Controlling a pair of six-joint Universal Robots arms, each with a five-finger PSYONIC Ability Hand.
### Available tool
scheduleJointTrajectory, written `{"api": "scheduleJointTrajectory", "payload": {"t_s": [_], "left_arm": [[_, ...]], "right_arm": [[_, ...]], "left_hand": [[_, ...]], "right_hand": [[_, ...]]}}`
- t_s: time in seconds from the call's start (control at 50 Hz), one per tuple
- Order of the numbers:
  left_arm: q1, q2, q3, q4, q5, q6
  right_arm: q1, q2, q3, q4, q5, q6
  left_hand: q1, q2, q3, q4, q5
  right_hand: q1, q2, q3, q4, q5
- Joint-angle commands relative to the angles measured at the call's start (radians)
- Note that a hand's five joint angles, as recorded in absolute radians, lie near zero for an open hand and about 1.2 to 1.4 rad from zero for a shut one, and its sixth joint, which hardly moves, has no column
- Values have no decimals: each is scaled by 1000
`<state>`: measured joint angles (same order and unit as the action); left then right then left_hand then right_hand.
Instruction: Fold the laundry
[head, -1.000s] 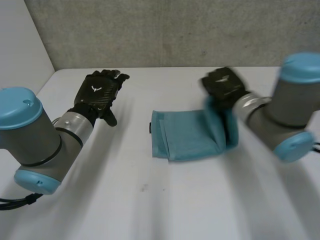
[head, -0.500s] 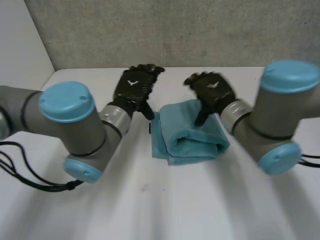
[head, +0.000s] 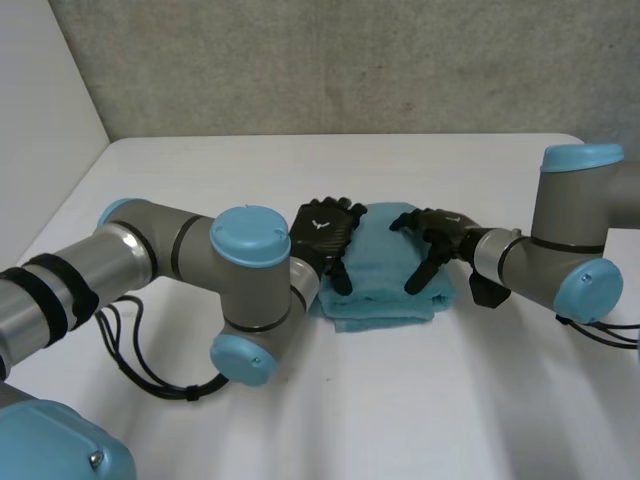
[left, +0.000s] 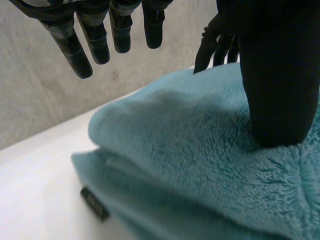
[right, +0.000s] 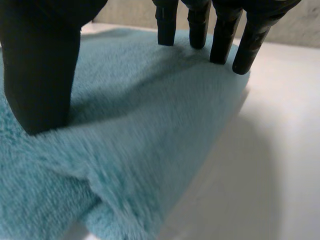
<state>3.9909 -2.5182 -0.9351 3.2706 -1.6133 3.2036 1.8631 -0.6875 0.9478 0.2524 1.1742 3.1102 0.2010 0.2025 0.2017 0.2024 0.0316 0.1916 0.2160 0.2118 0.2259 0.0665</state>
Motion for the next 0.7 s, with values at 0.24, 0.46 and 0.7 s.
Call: {"api": "scheduleJointTrajectory", "payload": {"t_s": [0.24, 0.46, 0.7], "left_arm": [[-6, 255, -117, -52, -2, 79], [117, 626, -233, -55, -13, 70], [327, 920, -465, -184, 3, -13]], "right_arm": [[11, -146, -55, 24, 16, -99], [-30, -564, 155, -186, 226, 13], [-82, -802, 362, -220, 275, -22]], "left_hand": [[21, 20, 21, 20, 16], [12, 11, 12, 11, 7], [-2, -4, -3, -4, -7]], "right_hand": [[-17, -42, -37, -51, -66], [-17, -42, -37, -51, -66], [-17, -42, -37, -51, -66]]}}
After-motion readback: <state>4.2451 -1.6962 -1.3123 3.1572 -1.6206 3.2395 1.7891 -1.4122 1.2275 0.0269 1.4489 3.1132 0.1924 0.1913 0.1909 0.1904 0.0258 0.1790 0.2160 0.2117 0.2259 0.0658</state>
